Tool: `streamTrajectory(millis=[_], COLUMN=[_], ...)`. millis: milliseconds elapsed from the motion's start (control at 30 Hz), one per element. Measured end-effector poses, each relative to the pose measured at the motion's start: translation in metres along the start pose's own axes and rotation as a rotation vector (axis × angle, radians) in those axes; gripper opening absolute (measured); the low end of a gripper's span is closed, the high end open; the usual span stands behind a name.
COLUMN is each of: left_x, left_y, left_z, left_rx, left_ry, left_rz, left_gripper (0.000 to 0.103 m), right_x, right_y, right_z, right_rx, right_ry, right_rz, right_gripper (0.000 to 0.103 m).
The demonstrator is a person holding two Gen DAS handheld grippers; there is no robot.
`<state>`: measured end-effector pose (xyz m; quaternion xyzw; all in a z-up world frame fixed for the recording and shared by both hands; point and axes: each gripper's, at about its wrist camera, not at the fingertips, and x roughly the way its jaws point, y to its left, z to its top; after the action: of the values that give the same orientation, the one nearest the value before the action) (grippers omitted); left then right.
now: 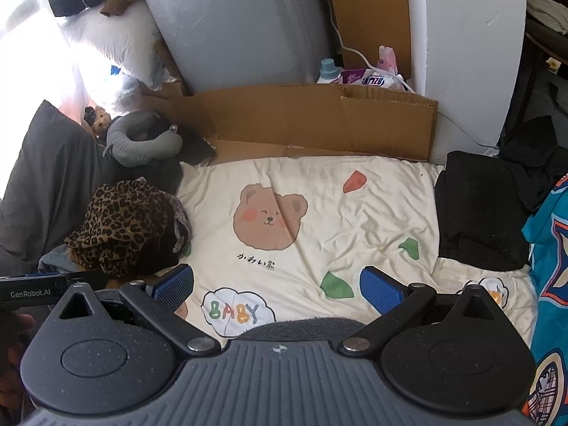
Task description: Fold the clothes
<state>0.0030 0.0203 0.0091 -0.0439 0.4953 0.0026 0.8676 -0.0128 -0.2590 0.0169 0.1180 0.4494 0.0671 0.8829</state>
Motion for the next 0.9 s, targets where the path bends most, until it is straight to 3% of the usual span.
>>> streamTrajectory(millis=[500,600,900], left_x=[-0.02,-0.02,-0.013], left_y=[0.044,0.053,0.074], left_z=[0.024,0.025,0.03], left_rx=[-0.048,-0.141,-0.178], left_ry=[-0.079,-0.087,-0.093], left_rz=[0.065,0.129,0.15], left_gripper=[0.101,0.101,0.101], right_x=[-0.01,-0.011,-0.004], right_y=[0.009,0.008,0.011], right_z=[0.009,0.012,0.021], right_rx=[0.005,0.014,-0.01], right_ry=[-0.082,-0.104,-0.125], right_rz=[-0.018,-0.015,-0.031], right_gripper=[0.103,0.103,0.103])
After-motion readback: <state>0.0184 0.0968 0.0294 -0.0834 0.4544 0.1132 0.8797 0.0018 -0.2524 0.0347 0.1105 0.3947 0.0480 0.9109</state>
